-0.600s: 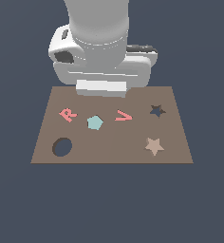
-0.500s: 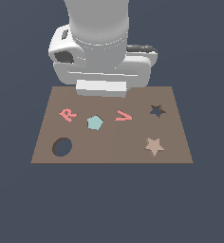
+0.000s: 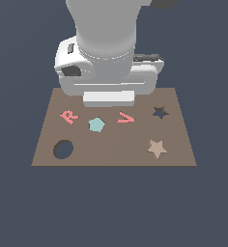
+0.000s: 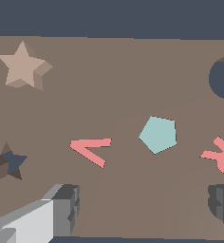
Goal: Insert a designated object into the corresponding slot on a board.
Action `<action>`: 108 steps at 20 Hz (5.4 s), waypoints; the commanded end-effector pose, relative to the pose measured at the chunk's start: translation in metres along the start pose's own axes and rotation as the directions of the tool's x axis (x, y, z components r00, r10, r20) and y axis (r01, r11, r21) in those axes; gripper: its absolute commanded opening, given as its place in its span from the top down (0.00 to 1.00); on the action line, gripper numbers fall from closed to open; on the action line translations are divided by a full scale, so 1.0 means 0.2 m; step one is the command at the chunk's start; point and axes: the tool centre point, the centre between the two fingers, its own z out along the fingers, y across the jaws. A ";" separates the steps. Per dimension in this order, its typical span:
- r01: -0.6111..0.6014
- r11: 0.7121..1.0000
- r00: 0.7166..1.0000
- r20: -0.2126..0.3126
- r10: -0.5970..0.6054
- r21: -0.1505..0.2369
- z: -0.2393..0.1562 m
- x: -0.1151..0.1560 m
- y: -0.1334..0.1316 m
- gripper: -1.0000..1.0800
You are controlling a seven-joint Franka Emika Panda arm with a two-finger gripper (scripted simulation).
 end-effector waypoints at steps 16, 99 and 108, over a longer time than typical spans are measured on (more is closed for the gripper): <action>0.518 0.855 0.855 -0.033 -0.518 -0.027 0.26 0.44 -0.39 0.04; 0.880 -0.472 -0.471 0.032 -0.881 -0.055 0.48 -0.03 -0.91 1.00; 0.809 -0.585 -0.584 0.039 -0.811 -0.050 0.48 -0.10 -0.87 1.00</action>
